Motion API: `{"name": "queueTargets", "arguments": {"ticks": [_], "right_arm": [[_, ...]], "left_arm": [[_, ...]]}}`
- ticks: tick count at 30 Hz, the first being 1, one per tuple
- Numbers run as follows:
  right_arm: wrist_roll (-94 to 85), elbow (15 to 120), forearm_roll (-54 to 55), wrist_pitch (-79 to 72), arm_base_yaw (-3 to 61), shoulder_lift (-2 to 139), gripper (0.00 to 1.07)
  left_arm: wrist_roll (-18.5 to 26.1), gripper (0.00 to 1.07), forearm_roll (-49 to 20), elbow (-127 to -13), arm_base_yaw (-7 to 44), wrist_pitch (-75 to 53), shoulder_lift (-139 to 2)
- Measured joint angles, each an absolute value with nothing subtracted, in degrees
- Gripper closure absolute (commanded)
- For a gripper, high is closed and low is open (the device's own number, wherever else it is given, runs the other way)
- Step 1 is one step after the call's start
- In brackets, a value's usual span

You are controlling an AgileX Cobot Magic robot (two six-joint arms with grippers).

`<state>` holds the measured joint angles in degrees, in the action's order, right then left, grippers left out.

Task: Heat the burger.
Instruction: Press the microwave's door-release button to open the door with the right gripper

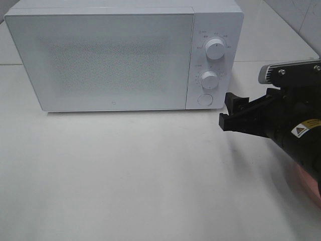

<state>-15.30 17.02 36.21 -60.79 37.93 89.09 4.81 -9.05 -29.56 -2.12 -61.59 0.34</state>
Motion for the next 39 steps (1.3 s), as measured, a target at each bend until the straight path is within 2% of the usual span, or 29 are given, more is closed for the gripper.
{"name": "queueTargets", "arguments": {"ticks": [8,27,34,39], "right_arm": [[-15.4,17.1,47.5,-68.2,46.4,93.9,0.32],[-10.9,17.1,49.2,-69.1,47.3,94.5,0.32],[9.2,17.1,49.2,-69.1,47.3,94.5,0.40],[26.6,17.1,49.2,-68.6,47.3,94.5,0.50]], "left_arm": [[4.8,0.09,-9.1,-29.6,-2.1,-61.6,0.3],[4.8,0.09,-9.1,-29.6,-2.1,-61.6,0.3],[4.8,0.09,-9.1,-29.6,-2.1,-61.6,0.3],[4.8,0.09,-9.1,-29.6,-2.1,-61.6,0.3]]}}
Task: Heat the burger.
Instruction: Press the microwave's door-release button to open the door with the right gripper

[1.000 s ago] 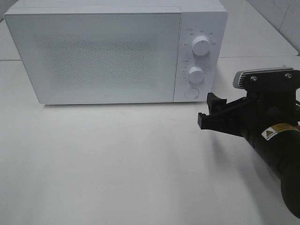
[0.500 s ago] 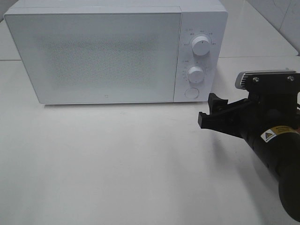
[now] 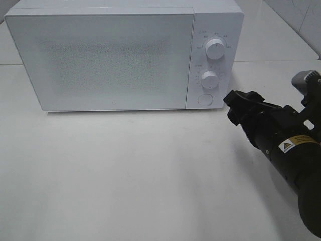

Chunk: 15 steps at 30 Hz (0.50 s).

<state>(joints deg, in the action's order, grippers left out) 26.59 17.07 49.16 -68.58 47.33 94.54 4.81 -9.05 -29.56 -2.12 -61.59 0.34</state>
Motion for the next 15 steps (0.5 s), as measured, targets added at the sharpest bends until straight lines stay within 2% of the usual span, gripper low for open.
{"name": "queueTargets", "arguments": {"ticks": [1,3,4,5,6,7,9,10,12,14,15], "right_arm": [[33.3,17.1,49.2,-67.6,47.3,94.5,0.57],[36.9,17.1,49.2,-67.0,47.3,94.5,0.61],[42.9,17.1,49.2,-65.8,47.3,94.5,0.69],[42.9,17.1,49.2,-65.8,47.3,94.5,0.69],[48.8,17.1,49.1,-64.6,47.3,94.5,0.77],[48.8,17.1,49.1,-64.6,47.3,94.5,0.77],[56.1,17.1,49.1,-63.3,47.3,94.5,0.89],[56.1,17.1,49.1,-63.3,47.3,94.5,0.89],[62.5,17.1,49.1,-63.1,47.3,94.5,0.99],[66.0,17.1,49.1,-63.1,47.3,94.5,1.02],[67.1,17.1,49.1,-63.1,47.3,94.5,1.07]], "left_arm": [[4.8,0.09,-9.1,-29.6,-2.1,-61.6,0.3],[4.8,0.09,-9.1,-29.6,-2.1,-61.6,0.3],[4.8,0.09,-9.1,-29.6,-2.1,-61.6,0.3],[4.8,0.09,-9.1,-29.6,-2.1,-61.6,0.3],[4.8,0.09,-9.1,-29.6,-2.1,-61.6,0.3],[4.8,0.09,-9.1,-29.6,-2.1,-61.6,0.3],[4.8,0.09,-9.1,-29.6,-2.1,-61.6,0.3],[4.8,0.09,-9.1,-29.6,-2.1,-61.6,0.3],[4.8,0.09,-9.1,-29.6,-2.1,-61.6,0.3],[4.8,0.09,-9.1,-29.6,-2.1,-61.6,0.3],[4.8,0.09,-9.1,-29.6,-2.1,-61.6,0.3]]}}
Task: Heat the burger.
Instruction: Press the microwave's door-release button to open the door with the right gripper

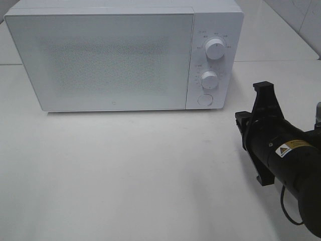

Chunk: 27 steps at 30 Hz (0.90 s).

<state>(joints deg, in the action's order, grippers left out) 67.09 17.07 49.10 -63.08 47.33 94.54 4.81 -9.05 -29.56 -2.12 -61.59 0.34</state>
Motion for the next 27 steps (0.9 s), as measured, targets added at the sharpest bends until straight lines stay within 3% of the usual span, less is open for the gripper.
{"name": "queueTargets", "arguments": {"ticks": [27], "right_arm": [[73.9,22.5,49.7,-61.6,47.3,102.8,1.07]], "left_arm": [[4.8,0.09,-9.1,-29.6,-2.1,-61.6,0.3]]}}
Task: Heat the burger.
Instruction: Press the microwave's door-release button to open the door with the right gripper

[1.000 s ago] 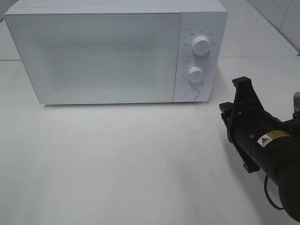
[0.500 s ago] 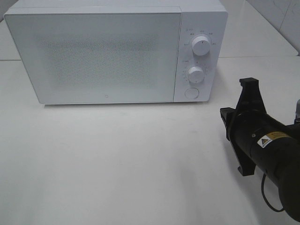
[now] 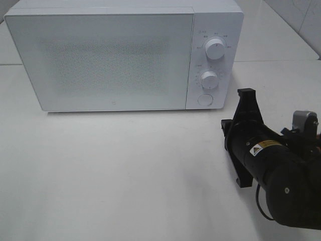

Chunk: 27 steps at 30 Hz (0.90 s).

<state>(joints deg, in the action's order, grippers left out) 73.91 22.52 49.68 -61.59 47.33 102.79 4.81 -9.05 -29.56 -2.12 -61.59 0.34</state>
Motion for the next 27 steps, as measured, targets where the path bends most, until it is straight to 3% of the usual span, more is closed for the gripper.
{"name": "queueTargets", "arguments": {"ticks": [27], "right_arm": [[76.3,37.8,36.8,-56.6,35.1,114.8,1.07]], "left_arm": [[4.8,0.09,-9.1,-29.6,-2.1,-61.6,0.3]]}}
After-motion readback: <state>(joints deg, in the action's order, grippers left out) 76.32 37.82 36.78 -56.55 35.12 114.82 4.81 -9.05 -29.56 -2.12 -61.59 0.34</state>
